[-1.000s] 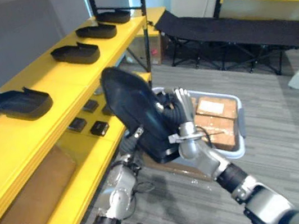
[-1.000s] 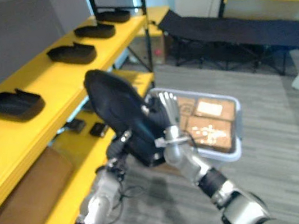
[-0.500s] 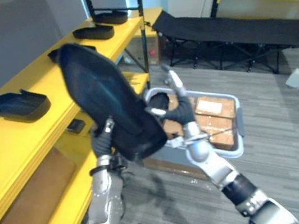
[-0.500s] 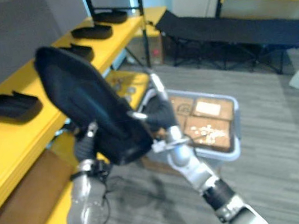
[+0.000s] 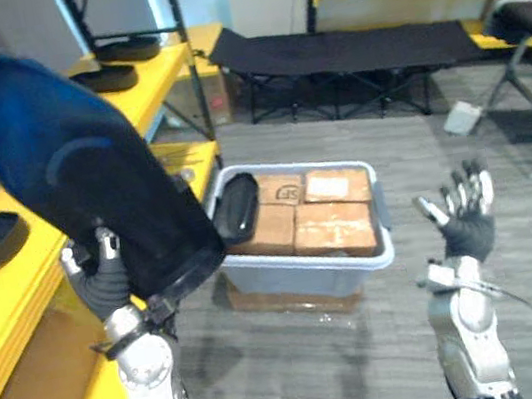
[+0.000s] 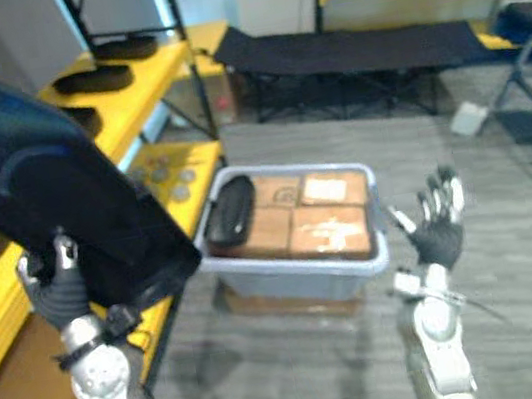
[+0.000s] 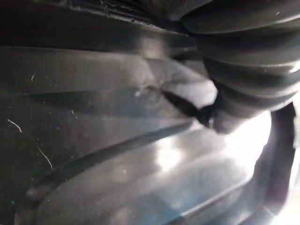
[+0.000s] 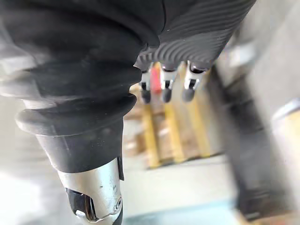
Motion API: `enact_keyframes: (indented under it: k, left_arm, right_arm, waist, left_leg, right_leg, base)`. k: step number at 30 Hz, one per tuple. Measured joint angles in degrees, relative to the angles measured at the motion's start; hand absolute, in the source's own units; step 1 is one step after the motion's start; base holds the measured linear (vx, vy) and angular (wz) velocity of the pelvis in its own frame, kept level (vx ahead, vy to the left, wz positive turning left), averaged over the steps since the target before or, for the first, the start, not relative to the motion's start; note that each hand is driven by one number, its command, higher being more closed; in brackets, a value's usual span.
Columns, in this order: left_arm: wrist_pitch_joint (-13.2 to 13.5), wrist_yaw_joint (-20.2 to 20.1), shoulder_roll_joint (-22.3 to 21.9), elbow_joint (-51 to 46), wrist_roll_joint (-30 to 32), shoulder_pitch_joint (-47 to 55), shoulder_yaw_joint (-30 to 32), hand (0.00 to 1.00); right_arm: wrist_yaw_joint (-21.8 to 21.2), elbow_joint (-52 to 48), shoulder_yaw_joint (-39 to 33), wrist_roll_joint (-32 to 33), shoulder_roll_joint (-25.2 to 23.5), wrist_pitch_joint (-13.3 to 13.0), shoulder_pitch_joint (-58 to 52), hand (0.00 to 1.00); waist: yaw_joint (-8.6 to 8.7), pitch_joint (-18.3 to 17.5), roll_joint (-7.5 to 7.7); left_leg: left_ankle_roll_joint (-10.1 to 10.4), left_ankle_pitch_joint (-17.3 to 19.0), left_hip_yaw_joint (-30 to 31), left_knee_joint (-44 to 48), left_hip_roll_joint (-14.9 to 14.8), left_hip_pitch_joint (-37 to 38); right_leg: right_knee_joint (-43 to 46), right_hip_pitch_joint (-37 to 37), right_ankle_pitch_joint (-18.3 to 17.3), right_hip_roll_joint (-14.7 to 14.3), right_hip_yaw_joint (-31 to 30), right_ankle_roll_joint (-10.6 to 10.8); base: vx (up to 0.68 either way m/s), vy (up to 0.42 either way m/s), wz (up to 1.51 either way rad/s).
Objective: Walk over and take plastic housings, then place them on the shelf
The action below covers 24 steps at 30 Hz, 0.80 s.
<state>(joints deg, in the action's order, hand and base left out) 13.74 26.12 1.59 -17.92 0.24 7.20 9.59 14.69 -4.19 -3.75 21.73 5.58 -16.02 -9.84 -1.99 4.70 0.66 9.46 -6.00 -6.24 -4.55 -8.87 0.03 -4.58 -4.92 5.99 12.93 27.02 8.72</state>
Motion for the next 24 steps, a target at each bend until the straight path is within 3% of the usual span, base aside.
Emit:
enact_keyframes:
  k: [4,8,13,19,22,24]
  left_arm:
    - [0.9,-1.65,-1.31,-0.68,-5.55,2.78,0.95,1.0]
    - [1.41,-1.3,-2.33,-4.93,-5.91,6.01,3.08,1.0]
    - [2.89,2.51,-2.4,-8.11,-4.24,8.71,12.36,1.0]
    - [5.2,2.4,-4.95,-9.23,-6.77,14.88,21.65,1.0]
    - [6.35,1.71,-6.39,-9.23,-9.02,16.41,23.66,1.0]
    - [6.75,1.66,-7.07,-9.23,-9.36,16.58,24.13,1.0]
  right_arm:
    - [-6.89,3.2,-0.43,2.25,-1.58,-0.19,-0.73,0.0]
    - [-11.08,4.06,2.12,1.65,-1.81,-2.18,0.32,0.0]
    - [-10.56,9.71,9.65,-4.2,-1.83,-2.88,6.49,0.0]
    - [-7.09,12.55,18.21,-12.14,-1.81,-1.66,11.14,0.0]
    - [-5.35,12.75,18.55,-12.68,-1.75,-0.87,11.54,0.0]
    - [-4.65,12.71,18.42,-11.78,-1.66,0.0,11.54,0.0]
  waist:
    - [-0.19,-0.23,-0.37]
    - [-0.95,-0.28,-0.49]
    - [-5.19,-0.76,-1.2]
    - [-11.55,-1.49,-0.57]
    - [-12.89,-1.34,0.17]
    - [-12.9,-1.38,0.43]
  left_leg:
    - [-0.04,0.28,0.11,0.0,0.07,-0.07]
    - [-0.07,0.29,2.97,0.0,0.56,-0.41]
    - [-0.12,0.11,9.15,1.13,1.59,-3.28]
    - [-0.14,-0.53,17.34,1.17,3.85,-5.25]
    - [-0.12,-0.58,18.88,1.21,4.17,-5.31]
    - [-0.12,-0.58,19.06,1.23,4.21,-5.18]
  right_leg:
    - [0.01,-0.23,0.27,0.08,0.2,0.47]
    - [0.01,-2.22,-0.32,0.27,3.32,0.88]
    - [0.02,-4.39,-1.22,0.14,9.49,1.26]
    - [1.55,-8.22,-3.59,0.48,18.04,1.98]
    - [3.01,-8.83,-4.86,0.78,19.43,2.03]
    - [3.75,-8.89,-5.35,1.03,19.61,2.06]
  base:
    - [0.02,-0.006,0.01]
    - [-0.01,-0.012,0.35]
    - [-0.03,-0.024,0.65]
    - [0.0,-0.021,0.68]
    - [-0.01,0.003,0.34]
    - [-0.02,0.007,0.08]
